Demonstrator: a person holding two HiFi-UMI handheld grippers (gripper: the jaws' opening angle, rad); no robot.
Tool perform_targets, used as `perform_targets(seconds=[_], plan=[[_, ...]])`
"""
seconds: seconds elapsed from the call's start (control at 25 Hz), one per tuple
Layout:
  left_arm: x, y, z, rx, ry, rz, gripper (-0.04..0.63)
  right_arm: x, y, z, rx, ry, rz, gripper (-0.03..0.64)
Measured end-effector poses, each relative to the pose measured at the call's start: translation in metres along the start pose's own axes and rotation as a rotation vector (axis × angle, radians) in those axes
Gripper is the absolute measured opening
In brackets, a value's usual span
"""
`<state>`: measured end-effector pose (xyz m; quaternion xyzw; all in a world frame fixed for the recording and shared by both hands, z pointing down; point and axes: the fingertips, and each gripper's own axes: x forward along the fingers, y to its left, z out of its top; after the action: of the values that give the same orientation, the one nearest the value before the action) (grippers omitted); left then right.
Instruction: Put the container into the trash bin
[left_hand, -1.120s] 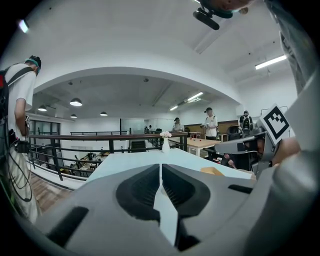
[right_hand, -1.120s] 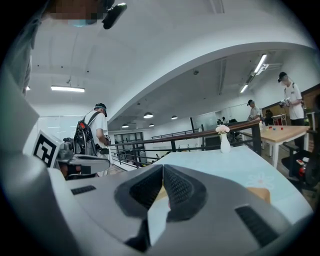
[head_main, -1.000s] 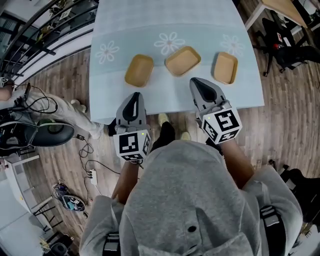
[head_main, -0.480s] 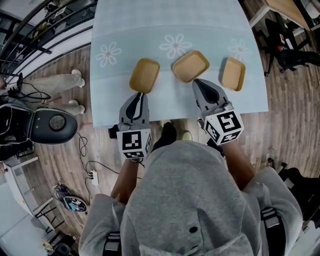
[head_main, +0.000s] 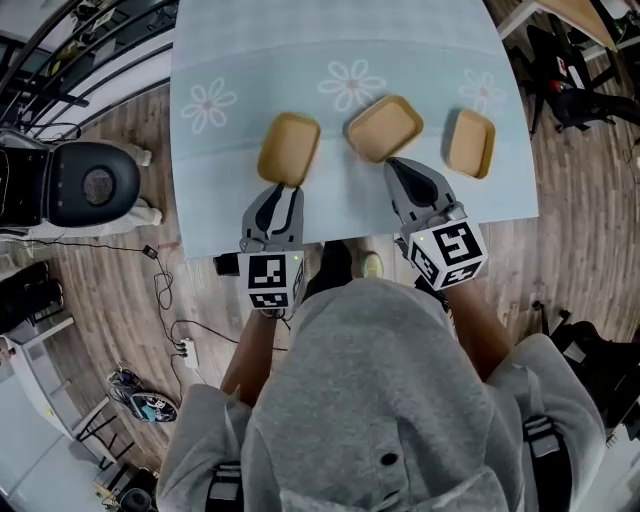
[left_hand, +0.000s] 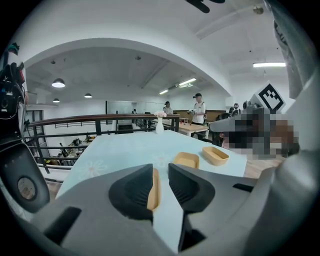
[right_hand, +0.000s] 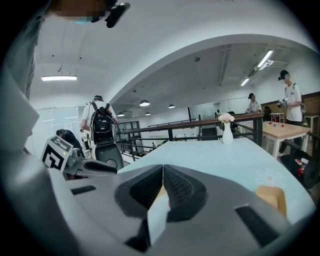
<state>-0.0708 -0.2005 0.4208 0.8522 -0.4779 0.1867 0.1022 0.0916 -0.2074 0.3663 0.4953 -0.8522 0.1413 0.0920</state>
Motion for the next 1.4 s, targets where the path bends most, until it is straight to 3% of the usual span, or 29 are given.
perform_targets(seconds=[0.4,0.92,1.4], plan=[[0.027,0.001,-0.036,0.021,0.117,-0.11,0.135,0.019,-0.002,-0.01,0.013,0.037,-0.037,0.026],[0.06,-0.003,-0.091,0.084,0.241,-0.22,0.138,0.037,-0.001,-0.025,0.015,0.095,-0.065,0.026],[0.074,-0.013,-0.122,0.127,0.329,-0.254,0.138,0.038,-0.005,-0.032,0.017,0.119,-0.086,0.026]])
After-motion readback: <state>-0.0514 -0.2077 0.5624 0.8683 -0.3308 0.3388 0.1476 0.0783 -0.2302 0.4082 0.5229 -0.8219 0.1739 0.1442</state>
